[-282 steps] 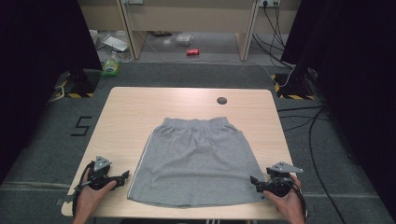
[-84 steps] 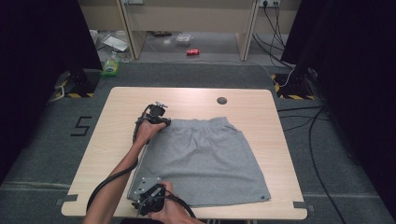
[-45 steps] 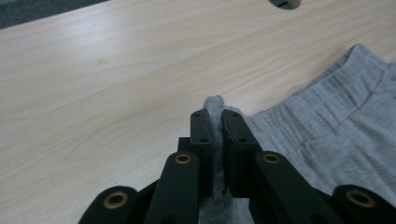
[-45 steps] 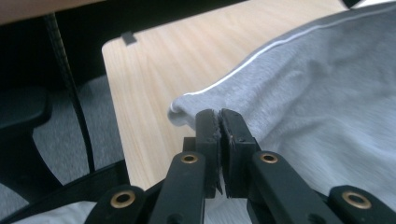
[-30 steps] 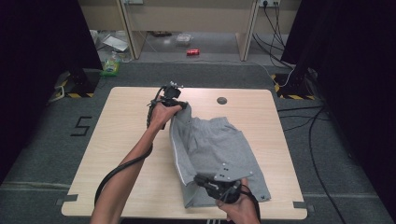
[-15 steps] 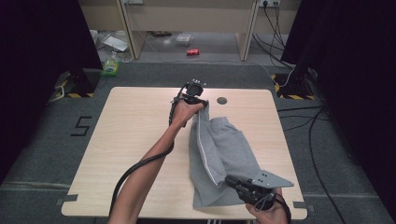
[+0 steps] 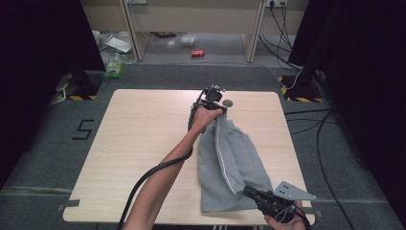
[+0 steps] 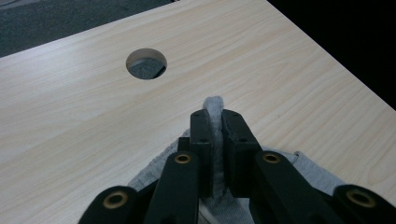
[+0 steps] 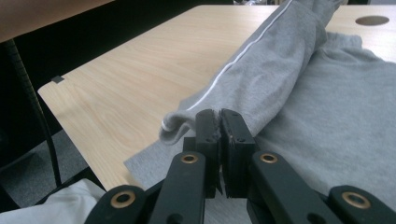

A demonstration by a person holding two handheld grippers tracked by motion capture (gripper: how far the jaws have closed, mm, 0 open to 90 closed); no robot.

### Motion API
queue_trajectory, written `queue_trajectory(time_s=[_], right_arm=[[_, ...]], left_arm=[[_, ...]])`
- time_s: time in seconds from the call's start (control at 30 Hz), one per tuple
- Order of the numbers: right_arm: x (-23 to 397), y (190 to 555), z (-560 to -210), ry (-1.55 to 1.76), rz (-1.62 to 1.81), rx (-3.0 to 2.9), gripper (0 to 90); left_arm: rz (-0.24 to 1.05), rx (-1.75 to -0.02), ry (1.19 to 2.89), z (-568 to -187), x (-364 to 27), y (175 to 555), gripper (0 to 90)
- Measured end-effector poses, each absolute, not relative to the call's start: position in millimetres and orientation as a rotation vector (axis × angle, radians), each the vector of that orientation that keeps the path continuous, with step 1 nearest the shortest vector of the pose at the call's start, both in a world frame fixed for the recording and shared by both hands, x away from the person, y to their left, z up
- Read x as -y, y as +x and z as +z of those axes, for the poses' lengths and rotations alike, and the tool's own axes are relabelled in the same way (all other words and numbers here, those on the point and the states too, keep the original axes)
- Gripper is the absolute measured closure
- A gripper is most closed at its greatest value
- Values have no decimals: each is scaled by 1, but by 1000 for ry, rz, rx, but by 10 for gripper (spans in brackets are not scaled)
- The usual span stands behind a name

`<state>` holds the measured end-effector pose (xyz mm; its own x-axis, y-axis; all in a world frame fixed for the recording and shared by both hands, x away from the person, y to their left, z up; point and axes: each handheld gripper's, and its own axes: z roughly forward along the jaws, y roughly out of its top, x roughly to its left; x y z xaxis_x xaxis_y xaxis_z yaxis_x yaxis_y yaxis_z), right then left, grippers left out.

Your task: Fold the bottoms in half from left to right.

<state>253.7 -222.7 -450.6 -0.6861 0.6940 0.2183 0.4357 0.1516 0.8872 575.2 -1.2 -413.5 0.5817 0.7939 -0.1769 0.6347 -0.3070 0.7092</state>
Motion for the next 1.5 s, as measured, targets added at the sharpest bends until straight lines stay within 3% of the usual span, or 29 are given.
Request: queue_trajectory(time_s=[0.33, 0.57, 1.2, 1.37, 1.43, 1.5], right_arm=[[225, 255, -457, 1128, 1534, -2204, 864], [226, 256, -460, 1142, 1530, -2210, 864], [237, 253, -466, 1198, 1475, -2193, 858], [239, 252, -467, 1210, 1470, -2188, 821], [241, 254, -466, 1229, 1476, -2190, 737], [241, 255, -464, 1225, 1486, -2176, 713]], left_arm=[[227, -1158, 2038, -425, 8, 577, 804], [203, -1158, 2017, -427, 7, 577, 653], [234, -1185, 2011, -430, -24, 573, 565], [247, -1179, 2027, -432, -29, 569, 562], [240, -1180, 2021, -432, -32, 568, 560], [242, -1180, 2015, -432, -38, 565, 560]])
